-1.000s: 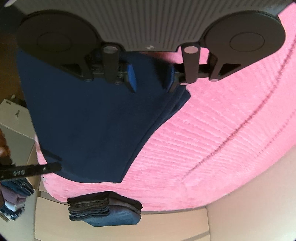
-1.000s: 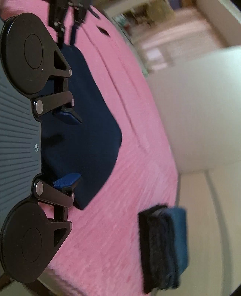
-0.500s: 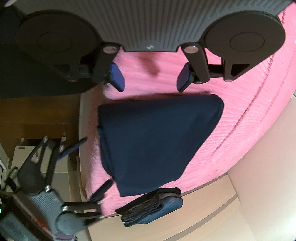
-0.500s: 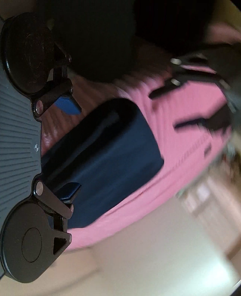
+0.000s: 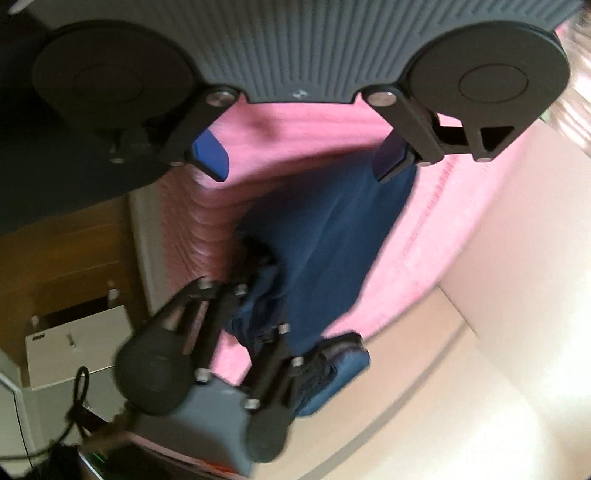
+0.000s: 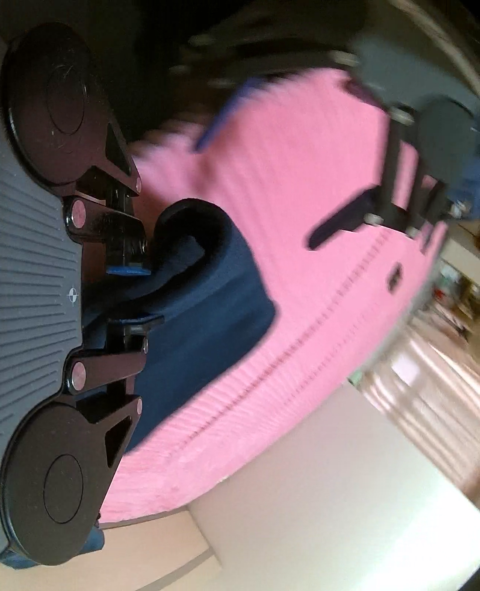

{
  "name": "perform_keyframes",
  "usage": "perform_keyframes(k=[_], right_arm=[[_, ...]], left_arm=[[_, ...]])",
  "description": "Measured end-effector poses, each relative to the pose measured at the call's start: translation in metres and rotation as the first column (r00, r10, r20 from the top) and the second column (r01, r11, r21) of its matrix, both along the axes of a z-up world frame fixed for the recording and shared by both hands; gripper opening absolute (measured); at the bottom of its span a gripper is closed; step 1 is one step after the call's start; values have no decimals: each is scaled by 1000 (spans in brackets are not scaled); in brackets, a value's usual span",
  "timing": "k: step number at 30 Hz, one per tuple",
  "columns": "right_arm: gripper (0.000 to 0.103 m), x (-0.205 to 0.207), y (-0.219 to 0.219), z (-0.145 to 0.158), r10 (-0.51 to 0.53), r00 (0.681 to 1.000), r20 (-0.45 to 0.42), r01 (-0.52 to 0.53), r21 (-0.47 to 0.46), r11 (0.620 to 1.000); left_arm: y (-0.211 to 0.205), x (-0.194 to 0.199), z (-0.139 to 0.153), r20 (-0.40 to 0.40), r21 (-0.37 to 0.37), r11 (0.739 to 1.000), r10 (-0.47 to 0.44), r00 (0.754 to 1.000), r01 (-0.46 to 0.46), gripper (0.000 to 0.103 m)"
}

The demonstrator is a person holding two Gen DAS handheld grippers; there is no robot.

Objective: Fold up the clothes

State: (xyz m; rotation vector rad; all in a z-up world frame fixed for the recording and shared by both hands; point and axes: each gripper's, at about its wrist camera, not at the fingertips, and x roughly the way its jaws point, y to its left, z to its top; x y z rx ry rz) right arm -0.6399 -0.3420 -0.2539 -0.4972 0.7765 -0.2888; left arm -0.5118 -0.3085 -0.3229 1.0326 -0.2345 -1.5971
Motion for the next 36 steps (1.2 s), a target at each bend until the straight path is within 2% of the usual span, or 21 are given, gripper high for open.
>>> perform_keyframes(k=[4,7,11,12,13,15,16,17,18,19,21,23,25,27,29,30,32,35,36], right_arm=[[18,29,14,6,60,998,21,-60,13,998],[18,34,20,-1,67,998,19,-68,24,997],[18,38,26,-12,72,997,14,-72,38,997],[19,39,28,-15,73,997,13,-73,42,996],[19,36,28,-16,80,997,20,-81,46,996],[19,26,28,-18,67,997,27,-68,34,997],[38,19,28,-21,53,998,28,-53,16,998],[78,13,28,-24,38,999,29,-38,-3,999],[92,6,26,-27,25,999,30,-25,-22,999],[95,-1,25,-29,12,999,33,-11,-41,999],[95,-8,20,-35,-20,1000,15,21,-81,996],[95,-7,15,-44,-33,999,13,34,-118,992],[95,-1,11,-52,-42,999,4,43,-158,986],[93,-3,11,-64,-31,999,-19,26,-219,975],[71,-7,6,-75,-33,998,-57,16,-280,960],[68,-13,1,-79,-48,996,-70,24,-308,951],[48,-24,-9,-88,-79,992,-96,39,-362,931],[28,-32,-16,-83,-100,991,-90,65,-333,941],[26,-31,-15,-79,-104,991,-86,72,-318,945]], left_arm=[[0,2,-1,141,-78,997,23,990,-12,87],[1,7,-10,239,-81,996,45,970,-26,87],[0,6,-27,366,-48,998,-12,931,31,85],[-2,4,-32,390,-38,998,-26,920,44,76],[-5,3,-35,399,-17,999,-36,916,47,56],[-13,2,-38,382,28,999,-45,923,37,39],[-16,3,-35,355,33,999,-38,934,28,35],[-18,4,-31,331,31,999,-31,943,22,33],[-20,6,-26,301,30,999,-23,953,15,32],[-22,8,-21,268,30,1000,-14,963,7,31],[-28,16,-6,169,42,999,13,986,-20,31],[-36,24,9,60,57,997,47,997,-51,31],[-43,30,23,-23,65,995,74,997,-72,31],[-48,38,33,-73,73,994,89,993,-84,31],[-49,42,40,-96,77,993,96,991,-88,31],[-49,43,42,-92,78,993,95,991,-88,31],[-45,43,42,-65,78,993,90,994,-85,31],[-28,39,33,-3,77,994,75,997,-74,35],[-25,32,26,30,77,994,72,997,-74,36]])
